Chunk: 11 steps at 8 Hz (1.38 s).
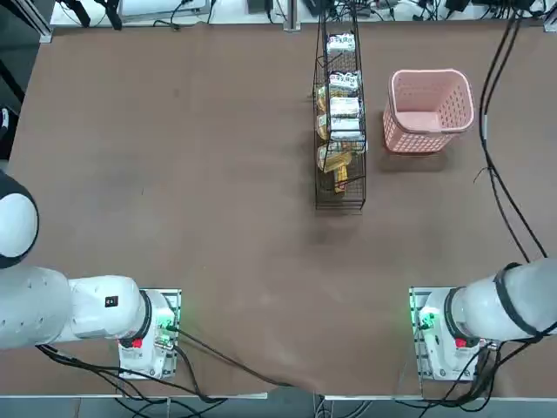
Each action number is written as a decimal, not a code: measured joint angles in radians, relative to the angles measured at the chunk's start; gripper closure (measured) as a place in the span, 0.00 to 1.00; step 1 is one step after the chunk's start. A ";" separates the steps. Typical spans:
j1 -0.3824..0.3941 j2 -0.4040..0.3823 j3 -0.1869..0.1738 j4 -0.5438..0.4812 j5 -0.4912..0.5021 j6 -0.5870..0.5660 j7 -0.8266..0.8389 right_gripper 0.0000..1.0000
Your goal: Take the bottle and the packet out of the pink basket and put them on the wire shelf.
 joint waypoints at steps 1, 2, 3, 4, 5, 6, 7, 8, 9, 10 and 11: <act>-0.001 0.000 -0.035 0.000 0.000 -0.021 0.056 0.00; 0.000 0.000 -0.065 -0.001 -0.002 -0.044 0.130 0.00; 0.000 0.000 -0.091 -0.001 -0.008 -0.065 0.205 0.00; -0.001 0.000 -0.111 -0.002 -0.025 -0.079 0.273 0.00; 0.000 0.000 -0.121 -0.002 -0.049 -0.088 0.349 0.00; 0.000 0.000 -0.130 -0.003 -0.063 -0.101 0.428 0.00; 0.000 0.001 -0.141 -0.006 -0.067 -0.119 0.508 0.00; 0.000 0.001 -0.154 -0.011 -0.068 -0.132 0.578 0.00; 0.000 0.001 -0.163 -0.017 -0.068 -0.136 0.637 0.00; 0.000 0.001 -0.168 -0.021 -0.068 -0.136 0.689 0.00; 0.000 -0.001 -0.172 -0.021 -0.068 -0.137 0.731 0.00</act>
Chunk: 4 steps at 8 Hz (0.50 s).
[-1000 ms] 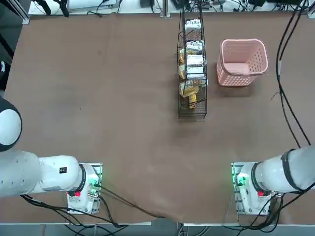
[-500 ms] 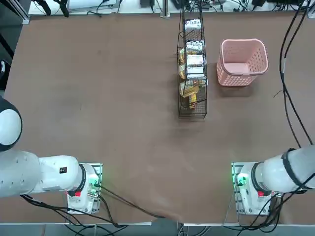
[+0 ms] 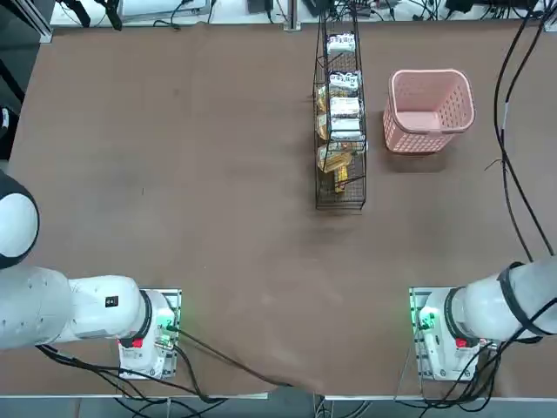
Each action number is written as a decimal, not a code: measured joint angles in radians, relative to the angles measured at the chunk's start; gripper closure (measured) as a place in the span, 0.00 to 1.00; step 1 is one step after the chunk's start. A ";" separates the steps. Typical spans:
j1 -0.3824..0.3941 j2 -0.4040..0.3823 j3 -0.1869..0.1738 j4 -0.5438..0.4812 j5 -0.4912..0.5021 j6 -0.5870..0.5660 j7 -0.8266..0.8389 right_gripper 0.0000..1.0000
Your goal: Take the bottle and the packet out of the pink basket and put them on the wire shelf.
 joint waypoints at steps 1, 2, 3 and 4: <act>0.000 -0.007 -0.006 -0.003 0.000 -0.001 0.026 0.00; 0.000 -0.022 -0.014 -0.013 0.000 -0.001 0.051 0.00; 0.000 -0.038 -0.018 -0.023 0.000 -0.001 0.076 0.00; 0.000 -0.054 -0.019 -0.035 0.000 0.002 0.092 0.00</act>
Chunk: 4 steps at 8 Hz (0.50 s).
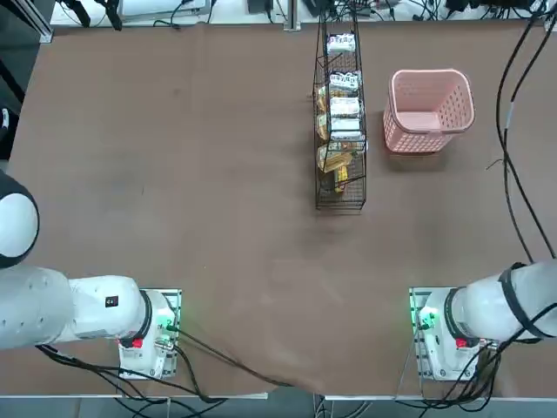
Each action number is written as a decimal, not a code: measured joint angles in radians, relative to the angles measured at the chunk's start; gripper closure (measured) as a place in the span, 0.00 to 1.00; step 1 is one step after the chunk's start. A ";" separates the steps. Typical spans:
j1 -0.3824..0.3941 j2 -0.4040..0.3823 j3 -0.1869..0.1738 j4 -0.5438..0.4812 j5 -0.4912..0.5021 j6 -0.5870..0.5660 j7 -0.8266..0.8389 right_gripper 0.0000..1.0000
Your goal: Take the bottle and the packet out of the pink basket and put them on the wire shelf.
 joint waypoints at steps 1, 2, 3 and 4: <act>0.000 -0.017 -0.001 -0.022 0.000 0.011 0.010 0.00; 0.000 -0.034 -0.003 -0.051 0.000 0.027 0.015 0.00; 0.000 -0.049 -0.005 -0.082 0.000 0.044 0.017 0.00; 0.000 -0.060 -0.006 -0.107 0.000 0.054 0.017 0.00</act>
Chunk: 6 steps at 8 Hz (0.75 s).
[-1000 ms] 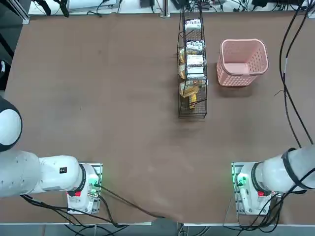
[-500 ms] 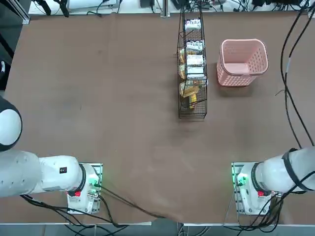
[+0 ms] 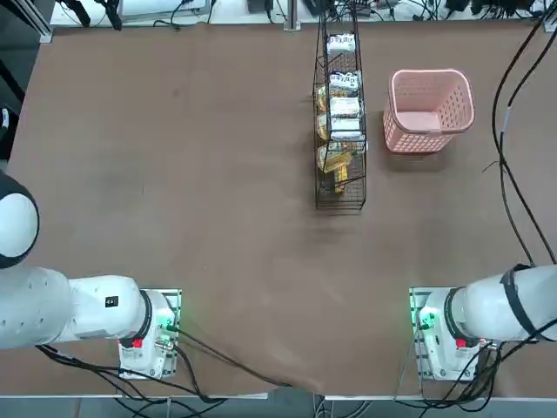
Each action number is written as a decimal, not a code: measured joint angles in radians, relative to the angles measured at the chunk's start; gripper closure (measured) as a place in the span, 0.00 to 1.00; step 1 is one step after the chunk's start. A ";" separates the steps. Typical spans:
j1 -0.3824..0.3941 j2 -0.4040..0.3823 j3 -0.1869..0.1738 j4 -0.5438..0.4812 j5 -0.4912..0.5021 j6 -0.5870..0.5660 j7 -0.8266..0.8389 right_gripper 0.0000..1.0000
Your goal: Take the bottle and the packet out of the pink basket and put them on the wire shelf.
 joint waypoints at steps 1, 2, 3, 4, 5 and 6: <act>0.000 -0.008 -0.001 -0.015 0.000 0.003 0.000 0.00; -0.001 -0.013 -0.002 -0.024 0.000 0.003 0.000 0.00; -0.001 -0.015 -0.004 -0.026 0.000 0.004 0.000 0.00; -0.001 -0.015 -0.004 -0.029 0.000 0.006 0.000 0.00; -0.001 -0.014 -0.004 -0.031 0.000 0.007 -0.004 0.00; -0.001 -0.015 -0.004 -0.032 0.000 0.007 -0.013 0.00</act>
